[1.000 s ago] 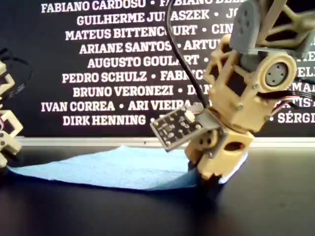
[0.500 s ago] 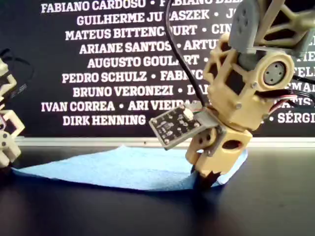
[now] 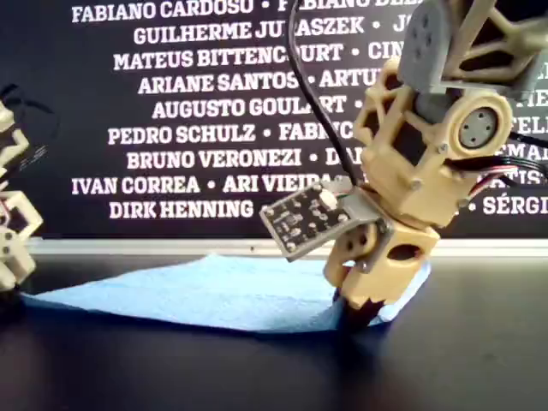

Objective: Fold a cloth

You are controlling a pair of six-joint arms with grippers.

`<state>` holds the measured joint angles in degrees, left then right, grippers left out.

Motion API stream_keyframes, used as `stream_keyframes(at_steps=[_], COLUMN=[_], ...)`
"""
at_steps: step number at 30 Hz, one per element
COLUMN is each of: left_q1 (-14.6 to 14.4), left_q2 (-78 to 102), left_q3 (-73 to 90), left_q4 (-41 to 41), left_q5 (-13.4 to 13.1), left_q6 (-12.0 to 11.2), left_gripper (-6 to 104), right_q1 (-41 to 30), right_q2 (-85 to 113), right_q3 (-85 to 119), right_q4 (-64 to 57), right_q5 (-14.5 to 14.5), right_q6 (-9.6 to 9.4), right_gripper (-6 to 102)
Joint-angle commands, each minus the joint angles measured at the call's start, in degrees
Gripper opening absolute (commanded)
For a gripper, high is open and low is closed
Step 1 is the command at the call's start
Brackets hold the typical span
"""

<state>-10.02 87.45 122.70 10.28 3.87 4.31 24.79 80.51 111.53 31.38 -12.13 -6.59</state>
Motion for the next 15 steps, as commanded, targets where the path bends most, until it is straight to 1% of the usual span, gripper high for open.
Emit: stream_keyframes(at_steps=[1,2,4,7,10,13,15], left_q1=[0.0,0.0,0.0,-0.1,-0.3,-2.5,-5.1], left_q2=[8.9,11.3,16.7,24.8,31.8,37.9,41.5], left_q3=[4.4,6.6,11.1,17.0,22.1,27.3,31.0], left_q4=[0.3,0.3,0.3,0.3,0.3,0.4,0.4], left_q5=[0.1,0.1,0.1,0.1,0.2,0.2,0.2], left_q6=[0.1,0.1,0.8,0.8,0.1,0.1,0.1], left_gripper=[-2,-2,-2,-2,-2,-2,-2], right_q1=[-0.4,-0.4,-1.7,-4.8,-7.1,-7.5,-7.5], right_q2=[2.9,3.5,5.2,8.8,11.4,13.5,14.5], right_q3=[-0.4,0.1,1.1,2.5,4.2,6.8,8.3], right_q4=[0.6,0.6,0.6,0.6,0.6,0.6,0.6], right_q5=[0.3,0.3,0.3,0.3,0.3,0.3,0.3], right_q6=[-0.26,-0.35,-0.35,-0.35,-0.35,-0.35,-0.35], right_gripper=[-2,-2,-2,-2,-2,-2,-2])
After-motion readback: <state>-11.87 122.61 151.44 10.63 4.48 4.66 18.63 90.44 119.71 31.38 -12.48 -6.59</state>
